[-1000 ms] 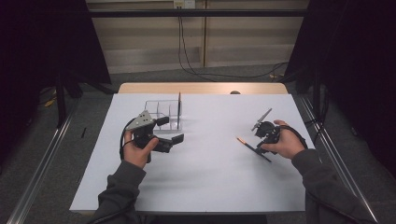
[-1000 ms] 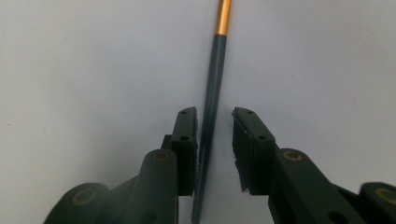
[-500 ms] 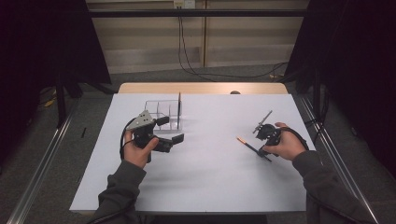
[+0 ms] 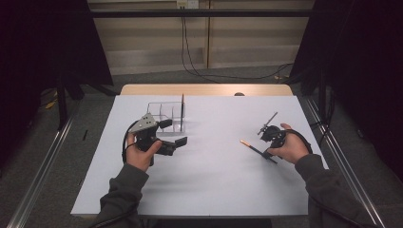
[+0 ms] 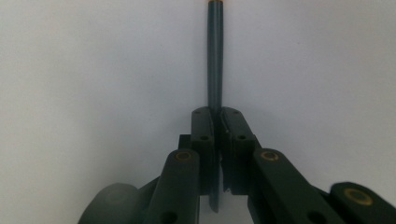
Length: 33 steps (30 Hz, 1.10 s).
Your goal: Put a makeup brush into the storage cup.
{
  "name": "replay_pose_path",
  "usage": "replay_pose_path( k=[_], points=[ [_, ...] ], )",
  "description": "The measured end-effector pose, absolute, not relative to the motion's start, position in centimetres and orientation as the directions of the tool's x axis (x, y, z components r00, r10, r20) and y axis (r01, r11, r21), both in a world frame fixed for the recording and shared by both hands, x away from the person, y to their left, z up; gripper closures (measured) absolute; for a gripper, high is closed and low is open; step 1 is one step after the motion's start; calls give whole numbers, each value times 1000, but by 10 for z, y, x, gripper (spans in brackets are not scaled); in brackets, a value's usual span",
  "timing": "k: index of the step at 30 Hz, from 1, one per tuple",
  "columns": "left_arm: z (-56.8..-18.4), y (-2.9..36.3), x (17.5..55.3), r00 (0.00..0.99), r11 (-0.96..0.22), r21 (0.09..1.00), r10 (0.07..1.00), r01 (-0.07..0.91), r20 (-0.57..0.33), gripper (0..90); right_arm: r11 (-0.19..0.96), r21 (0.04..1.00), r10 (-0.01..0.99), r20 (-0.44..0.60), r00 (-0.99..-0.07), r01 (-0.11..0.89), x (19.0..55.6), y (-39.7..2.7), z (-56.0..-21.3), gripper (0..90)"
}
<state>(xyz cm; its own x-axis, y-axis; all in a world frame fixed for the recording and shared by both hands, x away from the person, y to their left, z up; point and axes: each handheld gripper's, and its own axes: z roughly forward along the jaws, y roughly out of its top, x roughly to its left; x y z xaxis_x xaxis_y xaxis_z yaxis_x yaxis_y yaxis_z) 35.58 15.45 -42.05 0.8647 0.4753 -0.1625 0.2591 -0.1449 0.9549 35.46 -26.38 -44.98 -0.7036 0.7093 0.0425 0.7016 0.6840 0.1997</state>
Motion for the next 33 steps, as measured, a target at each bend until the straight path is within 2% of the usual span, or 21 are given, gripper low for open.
replay_pose_path(
  k=[12,21,33],
  points=[
    [-421,152,356,871,-151,954,464,258,-162,18,680,208,714,31,-699,703,352,-263,-450,846],
    [-421,151,355,868,-152,953,470,260,-162,18,647,259,726,77,-683,717,350,-273,-451,848],
    [-421,153,355,865,-149,953,474,264,-166,18,632,318,722,89,-686,706,348,-270,-444,848]
  ],
)
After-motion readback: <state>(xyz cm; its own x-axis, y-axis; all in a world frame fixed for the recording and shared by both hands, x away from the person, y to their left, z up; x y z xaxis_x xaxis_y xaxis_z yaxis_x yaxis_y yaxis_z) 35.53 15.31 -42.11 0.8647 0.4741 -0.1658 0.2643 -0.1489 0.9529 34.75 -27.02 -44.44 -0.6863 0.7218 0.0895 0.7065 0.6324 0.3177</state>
